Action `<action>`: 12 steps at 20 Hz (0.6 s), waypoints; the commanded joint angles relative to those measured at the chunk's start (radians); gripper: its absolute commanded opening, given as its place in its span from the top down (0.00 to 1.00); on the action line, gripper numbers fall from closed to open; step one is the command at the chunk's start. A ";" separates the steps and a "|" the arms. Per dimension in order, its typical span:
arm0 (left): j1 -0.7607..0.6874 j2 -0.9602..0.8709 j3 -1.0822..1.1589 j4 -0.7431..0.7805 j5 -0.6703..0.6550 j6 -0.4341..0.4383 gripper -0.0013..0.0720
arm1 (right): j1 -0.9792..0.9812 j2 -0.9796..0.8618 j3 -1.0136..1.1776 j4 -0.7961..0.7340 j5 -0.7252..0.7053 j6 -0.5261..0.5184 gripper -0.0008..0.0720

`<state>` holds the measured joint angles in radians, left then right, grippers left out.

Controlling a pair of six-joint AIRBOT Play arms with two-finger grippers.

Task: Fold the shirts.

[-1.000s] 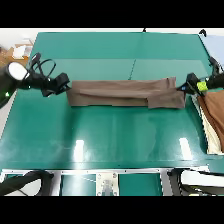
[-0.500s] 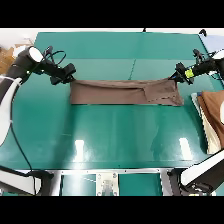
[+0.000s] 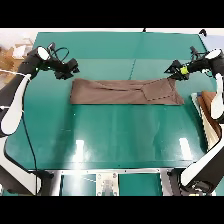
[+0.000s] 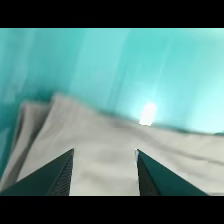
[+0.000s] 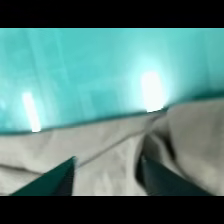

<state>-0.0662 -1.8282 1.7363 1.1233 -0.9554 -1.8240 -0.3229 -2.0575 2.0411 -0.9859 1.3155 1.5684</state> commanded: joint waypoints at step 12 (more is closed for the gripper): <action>0.152 -0.008 0.204 -0.051 -0.301 0.097 0.36 | -0.236 -0.080 -0.053 0.135 0.145 -0.214 0.07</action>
<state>0.0780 -1.8355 1.9331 1.1023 -1.2289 -1.7306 -0.5465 -2.0907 1.9968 -0.9096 1.4357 1.4090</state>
